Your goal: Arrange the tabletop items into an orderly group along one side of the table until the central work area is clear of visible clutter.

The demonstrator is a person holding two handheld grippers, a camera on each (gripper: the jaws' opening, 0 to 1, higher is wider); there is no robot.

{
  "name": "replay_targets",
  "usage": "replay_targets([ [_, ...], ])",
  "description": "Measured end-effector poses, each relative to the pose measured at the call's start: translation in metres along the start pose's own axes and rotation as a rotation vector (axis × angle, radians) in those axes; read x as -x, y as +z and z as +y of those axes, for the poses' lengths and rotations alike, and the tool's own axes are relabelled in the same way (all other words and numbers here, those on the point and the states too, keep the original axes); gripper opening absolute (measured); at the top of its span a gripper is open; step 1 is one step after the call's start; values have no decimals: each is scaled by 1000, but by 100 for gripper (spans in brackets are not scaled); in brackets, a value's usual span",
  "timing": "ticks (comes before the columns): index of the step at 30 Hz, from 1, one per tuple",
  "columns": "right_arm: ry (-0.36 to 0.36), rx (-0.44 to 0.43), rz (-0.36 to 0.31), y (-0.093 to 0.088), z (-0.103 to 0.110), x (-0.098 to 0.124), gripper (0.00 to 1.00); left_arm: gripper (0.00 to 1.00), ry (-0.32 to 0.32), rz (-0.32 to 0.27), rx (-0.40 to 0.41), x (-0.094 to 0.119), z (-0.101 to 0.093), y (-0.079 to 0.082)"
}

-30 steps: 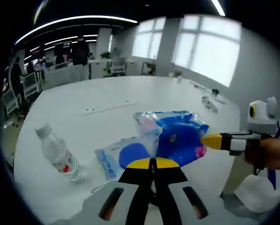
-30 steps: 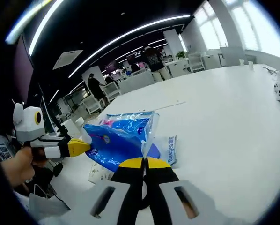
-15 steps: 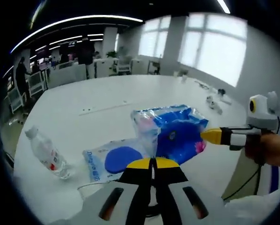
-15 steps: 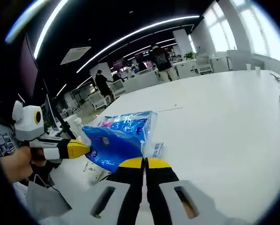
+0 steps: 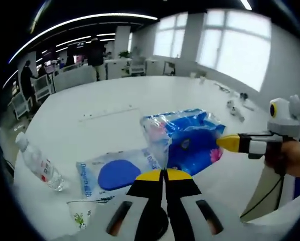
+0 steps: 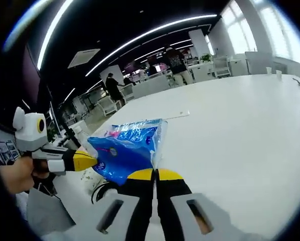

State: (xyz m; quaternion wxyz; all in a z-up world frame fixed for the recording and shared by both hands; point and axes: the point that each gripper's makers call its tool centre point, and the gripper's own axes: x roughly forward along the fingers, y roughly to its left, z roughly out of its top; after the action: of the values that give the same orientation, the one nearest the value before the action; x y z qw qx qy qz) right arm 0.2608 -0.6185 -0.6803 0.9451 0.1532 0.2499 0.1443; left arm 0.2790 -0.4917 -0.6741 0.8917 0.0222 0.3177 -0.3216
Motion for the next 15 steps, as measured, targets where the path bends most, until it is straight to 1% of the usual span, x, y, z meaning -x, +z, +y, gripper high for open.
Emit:
replay_targets([
  [8, 1, 7, 32, 2, -31, -6, 0, 0, 14, 23, 31, -30, -13, -1],
  [15, -11, 12, 49, 5, -56, -11, 0, 0, 4, 45, 52, -57, -21, -3],
])
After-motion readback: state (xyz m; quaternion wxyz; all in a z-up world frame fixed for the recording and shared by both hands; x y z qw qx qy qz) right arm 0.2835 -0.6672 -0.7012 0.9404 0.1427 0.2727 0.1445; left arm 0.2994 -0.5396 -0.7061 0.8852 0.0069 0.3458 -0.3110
